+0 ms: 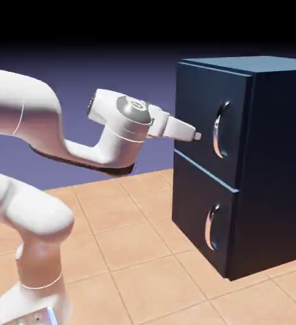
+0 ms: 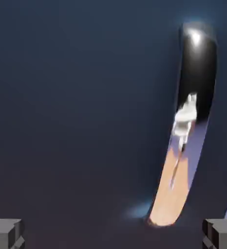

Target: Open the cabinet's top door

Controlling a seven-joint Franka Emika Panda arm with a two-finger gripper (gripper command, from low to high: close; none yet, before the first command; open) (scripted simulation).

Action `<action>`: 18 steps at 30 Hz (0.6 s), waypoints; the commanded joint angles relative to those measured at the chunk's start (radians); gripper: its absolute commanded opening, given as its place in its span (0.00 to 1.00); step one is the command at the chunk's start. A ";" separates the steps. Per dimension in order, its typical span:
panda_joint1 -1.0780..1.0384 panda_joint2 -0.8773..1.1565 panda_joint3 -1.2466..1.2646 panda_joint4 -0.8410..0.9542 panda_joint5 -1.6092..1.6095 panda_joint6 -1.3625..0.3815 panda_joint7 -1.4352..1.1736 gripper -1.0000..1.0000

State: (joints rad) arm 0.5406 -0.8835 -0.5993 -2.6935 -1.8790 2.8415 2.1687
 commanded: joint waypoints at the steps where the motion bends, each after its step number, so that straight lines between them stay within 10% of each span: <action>1: 0.012 -0.007 -0.014 0.003 -0.044 -0.005 0.033 0.50; 18: 0.220 -0.131 -0.250 0.049 -0.783 -0.081 0.595 0.50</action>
State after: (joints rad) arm 0.7608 -1.0141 -0.8489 -2.6449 -2.6618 2.7601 2.7635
